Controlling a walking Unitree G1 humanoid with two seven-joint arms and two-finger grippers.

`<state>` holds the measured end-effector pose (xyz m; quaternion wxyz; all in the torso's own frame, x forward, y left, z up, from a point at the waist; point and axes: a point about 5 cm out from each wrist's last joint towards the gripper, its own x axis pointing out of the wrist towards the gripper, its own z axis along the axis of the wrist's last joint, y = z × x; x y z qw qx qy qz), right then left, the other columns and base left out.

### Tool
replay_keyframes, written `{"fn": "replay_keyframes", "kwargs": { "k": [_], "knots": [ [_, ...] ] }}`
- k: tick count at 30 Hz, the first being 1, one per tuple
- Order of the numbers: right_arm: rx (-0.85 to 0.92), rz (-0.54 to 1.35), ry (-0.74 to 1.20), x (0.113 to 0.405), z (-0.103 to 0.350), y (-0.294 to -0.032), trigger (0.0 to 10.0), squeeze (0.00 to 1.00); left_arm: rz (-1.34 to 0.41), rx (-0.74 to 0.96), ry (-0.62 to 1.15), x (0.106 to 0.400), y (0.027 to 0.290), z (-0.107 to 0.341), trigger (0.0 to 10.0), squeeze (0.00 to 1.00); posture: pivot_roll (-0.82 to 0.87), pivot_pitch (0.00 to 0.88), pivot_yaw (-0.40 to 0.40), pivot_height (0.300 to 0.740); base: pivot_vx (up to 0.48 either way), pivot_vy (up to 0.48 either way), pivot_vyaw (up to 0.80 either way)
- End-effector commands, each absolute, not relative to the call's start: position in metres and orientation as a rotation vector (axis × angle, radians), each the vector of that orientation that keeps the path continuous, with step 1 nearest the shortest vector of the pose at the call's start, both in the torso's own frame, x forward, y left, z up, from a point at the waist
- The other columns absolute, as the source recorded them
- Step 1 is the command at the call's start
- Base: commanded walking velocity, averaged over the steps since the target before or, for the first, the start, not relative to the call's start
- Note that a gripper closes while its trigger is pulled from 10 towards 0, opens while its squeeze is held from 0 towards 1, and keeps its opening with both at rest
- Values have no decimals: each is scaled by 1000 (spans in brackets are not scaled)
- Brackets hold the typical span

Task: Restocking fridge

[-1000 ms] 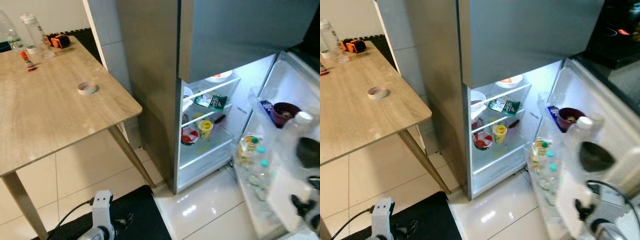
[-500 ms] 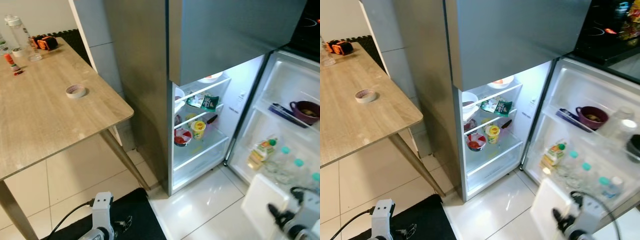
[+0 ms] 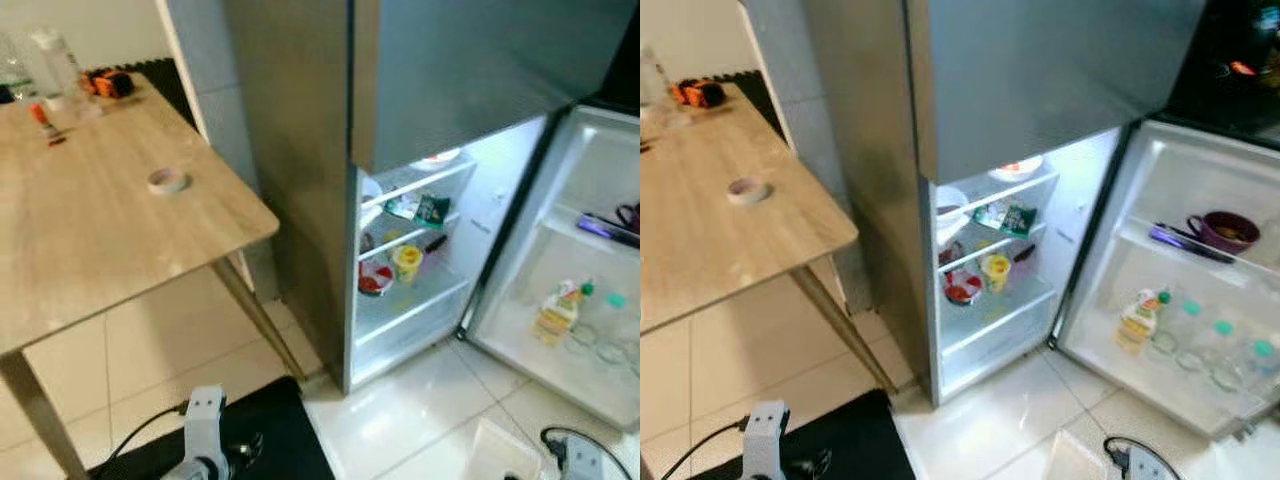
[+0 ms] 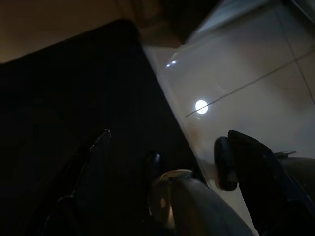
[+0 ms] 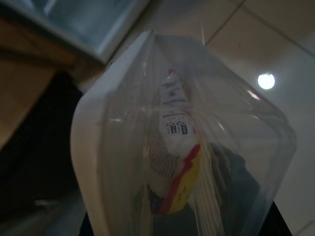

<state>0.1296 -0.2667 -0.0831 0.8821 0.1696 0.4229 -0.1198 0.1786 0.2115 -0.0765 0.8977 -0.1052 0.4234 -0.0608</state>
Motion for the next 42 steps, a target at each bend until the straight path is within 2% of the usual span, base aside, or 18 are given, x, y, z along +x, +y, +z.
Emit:
{"fn": "replay_keyframes", "kwargs": {
  "k": [1,28,42],
  "knots": [
    [339,-232,888,133,-84,-261,10000,0,-119,-217,896,173,207,-80,10000,0,-71,0,-6,740,0,0,794],
    [315,-270,919,128,-88,-256,10000,0,-133,-212,968,162,196,-88,10000,0,-66,0,-2,740,0,0,789],
    [313,-343,926,126,-88,-261,10000,0,-147,-224,981,161,194,-89,10000,0,-63,0,4,740,0,-369,0]
  ]
}}
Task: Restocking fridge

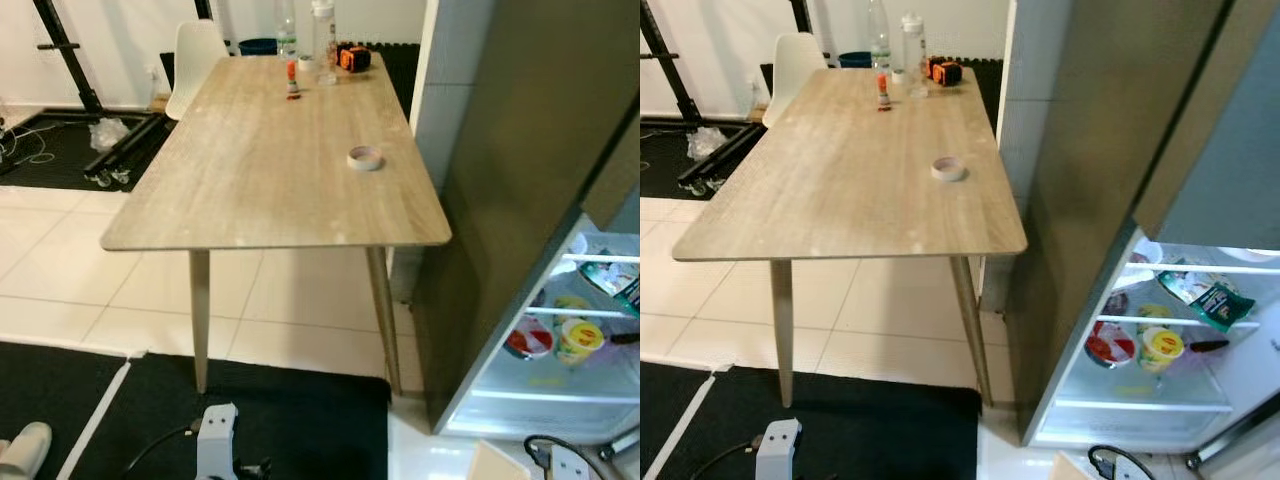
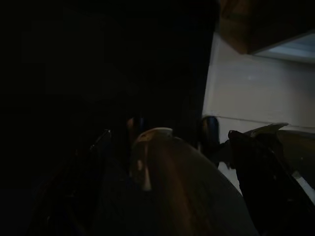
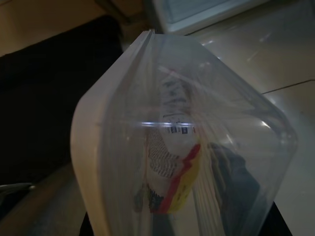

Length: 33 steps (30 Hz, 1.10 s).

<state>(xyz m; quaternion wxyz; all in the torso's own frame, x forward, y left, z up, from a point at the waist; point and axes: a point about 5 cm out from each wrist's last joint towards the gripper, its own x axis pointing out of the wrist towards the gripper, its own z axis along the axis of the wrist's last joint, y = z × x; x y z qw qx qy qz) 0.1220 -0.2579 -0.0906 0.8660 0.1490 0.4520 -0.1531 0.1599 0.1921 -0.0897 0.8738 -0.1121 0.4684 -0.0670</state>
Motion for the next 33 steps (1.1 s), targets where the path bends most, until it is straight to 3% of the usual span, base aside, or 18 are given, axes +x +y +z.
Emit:
{"fn": "replay_keyframes", "kwargs": {
  "k": [1,21,29,33],
  "knots": [
    [309,-347,928,126,-88,-262,10000,0,-149,-224,982,161,194,-89,10000,0,-63,0,4,740,0,-416,0],
    [284,-381,934,126,-87,-266,10000,0,-177,-225,996,157,193,-90,10000,0,-60,0,12,740,0,-415,0],
    [257,-327,881,144,-80,-267,10000,0,-186,-224,994,158,191,-90,10000,0,-62,0,13,740,0,-411,0],
    [240,-268,830,160,-72,-267,10000,0,-196,-194,976,164,190,-88,10000,0,-60,0,12,740,0,0,0]
  ]
}}
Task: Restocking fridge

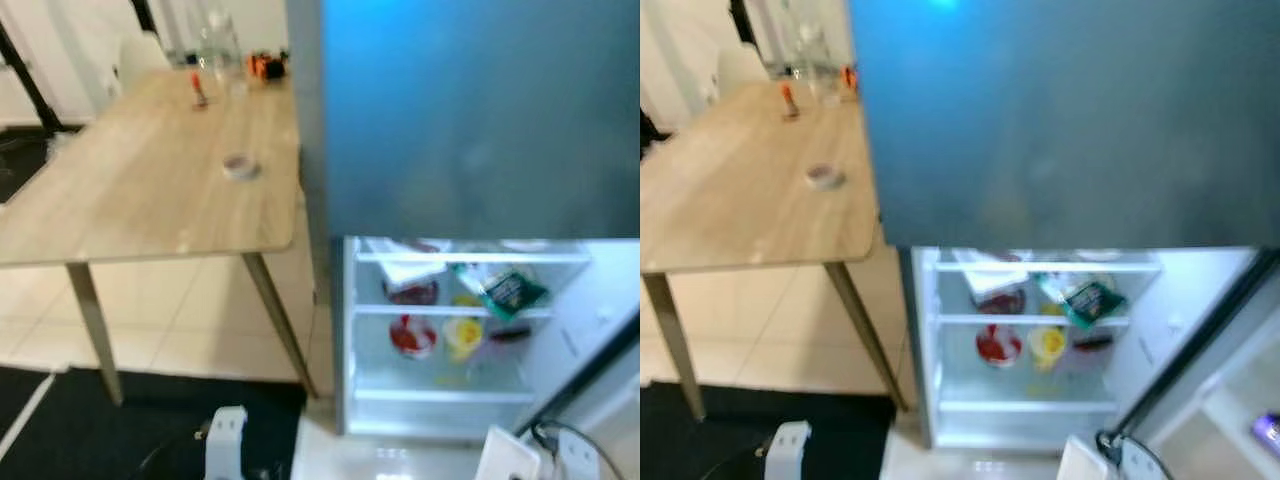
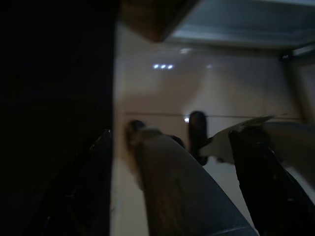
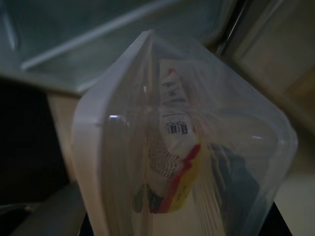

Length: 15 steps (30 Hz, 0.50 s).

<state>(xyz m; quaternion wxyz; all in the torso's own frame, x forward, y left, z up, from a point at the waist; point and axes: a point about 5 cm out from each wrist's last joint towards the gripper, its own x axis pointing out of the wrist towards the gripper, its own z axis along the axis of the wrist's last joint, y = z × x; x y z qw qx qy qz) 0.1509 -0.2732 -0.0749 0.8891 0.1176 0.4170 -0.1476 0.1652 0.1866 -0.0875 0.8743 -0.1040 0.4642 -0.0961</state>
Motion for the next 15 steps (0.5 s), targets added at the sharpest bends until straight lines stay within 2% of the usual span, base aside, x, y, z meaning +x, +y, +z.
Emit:
{"fn": "replay_keyframes", "kwargs": {
  "k": [1,4,8,13,15],
  "knots": [
    [233,-254,816,165,-70,-268,10000,0,-193,-186,963,168,192,-86,10000,0,-61,0,10,740,0,0,0],
    [229,-245,806,168,-68,-268,10000,0,-192,-181,953,170,192,-85,10000,0,-61,0,10,740,0,0,0],
    [206,-176,746,187,-57,-269,10000,0,-213,-156,857,198,195,-70,10000,0,-58,0,4,740,0,0,0],
    [192,-93,693,202,-49,-264,10000,0,-278,-143,777,218,191,-57,10000,0,-59,0,6,740,0,0,0],
    [185,-54,660,211,-43,-262,10000,0,-315,-133,743,227,187,-51,10000,0,-59,0,6,740,0,-480,0]
  ]
}}
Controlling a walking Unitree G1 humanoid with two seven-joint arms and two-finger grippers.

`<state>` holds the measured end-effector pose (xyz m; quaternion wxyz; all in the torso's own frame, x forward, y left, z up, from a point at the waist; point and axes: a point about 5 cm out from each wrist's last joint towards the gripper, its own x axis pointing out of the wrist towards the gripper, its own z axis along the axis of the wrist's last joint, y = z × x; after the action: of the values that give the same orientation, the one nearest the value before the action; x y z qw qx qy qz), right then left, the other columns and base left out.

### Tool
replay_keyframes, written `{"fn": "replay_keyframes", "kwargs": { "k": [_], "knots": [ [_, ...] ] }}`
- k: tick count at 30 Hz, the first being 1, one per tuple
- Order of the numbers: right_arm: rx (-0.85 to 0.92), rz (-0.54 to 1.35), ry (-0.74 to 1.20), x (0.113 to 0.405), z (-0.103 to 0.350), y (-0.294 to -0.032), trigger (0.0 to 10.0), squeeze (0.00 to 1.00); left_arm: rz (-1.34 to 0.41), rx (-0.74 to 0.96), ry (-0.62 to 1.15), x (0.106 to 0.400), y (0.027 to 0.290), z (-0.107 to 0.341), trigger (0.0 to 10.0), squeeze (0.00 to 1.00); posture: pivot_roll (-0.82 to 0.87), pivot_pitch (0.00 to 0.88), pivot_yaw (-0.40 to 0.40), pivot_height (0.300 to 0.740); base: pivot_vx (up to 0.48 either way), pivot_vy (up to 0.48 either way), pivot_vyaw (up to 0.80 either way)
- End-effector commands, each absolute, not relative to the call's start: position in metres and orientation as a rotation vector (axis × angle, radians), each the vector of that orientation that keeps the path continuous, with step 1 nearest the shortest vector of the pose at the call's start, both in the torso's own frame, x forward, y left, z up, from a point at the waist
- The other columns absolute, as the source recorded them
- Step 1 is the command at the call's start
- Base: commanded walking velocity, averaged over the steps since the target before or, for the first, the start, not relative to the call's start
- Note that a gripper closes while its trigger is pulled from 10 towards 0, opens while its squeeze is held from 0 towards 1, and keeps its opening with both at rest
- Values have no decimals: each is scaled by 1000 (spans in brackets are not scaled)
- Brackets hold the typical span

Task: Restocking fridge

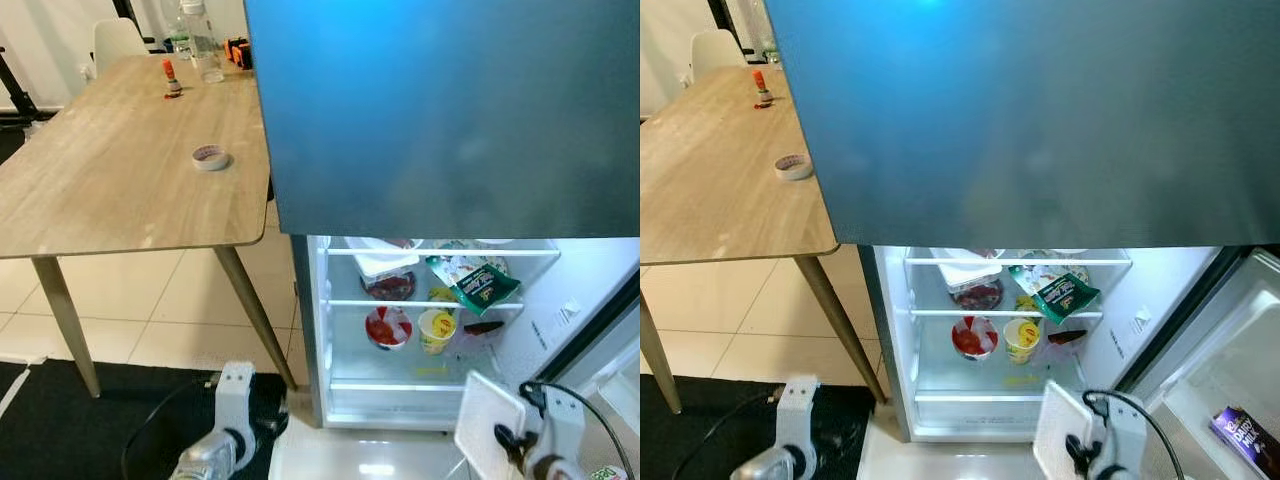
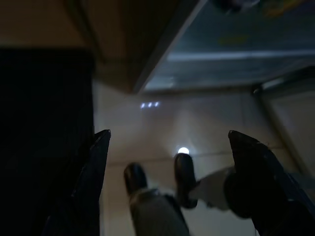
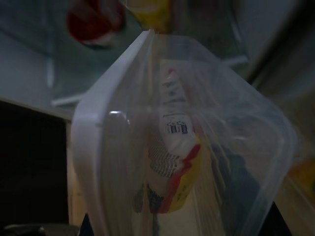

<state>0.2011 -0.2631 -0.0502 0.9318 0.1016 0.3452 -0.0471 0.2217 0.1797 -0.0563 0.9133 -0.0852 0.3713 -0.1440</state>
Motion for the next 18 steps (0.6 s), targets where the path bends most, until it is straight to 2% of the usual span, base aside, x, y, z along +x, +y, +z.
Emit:
{"fn": "replay_keyframes", "kwargs": {
  "k": [1,7,13,18],
  "knots": [
    [183,-46,653,213,-42,-261,10000,0,-322,-130,736,229,187,-50,10000,0,-59,0,6,740,0,-480,0],
    [166,24,613,227,-33,-256,10000,0,-436,-71,677,244,173,-39,10000,0,-59,0,6,740,0,-454,0],
    [177,85,597,234,-29,-250,10000,0,-560,10,625,256,158,-28,10000,0,-59,0,6,740,0,0,0],
    [196,99,547,247,-19,-250,10000,0,-770,63,519,271,134,-9,10000,0,-62,0,5,740,0,0,0]
  ]
}}
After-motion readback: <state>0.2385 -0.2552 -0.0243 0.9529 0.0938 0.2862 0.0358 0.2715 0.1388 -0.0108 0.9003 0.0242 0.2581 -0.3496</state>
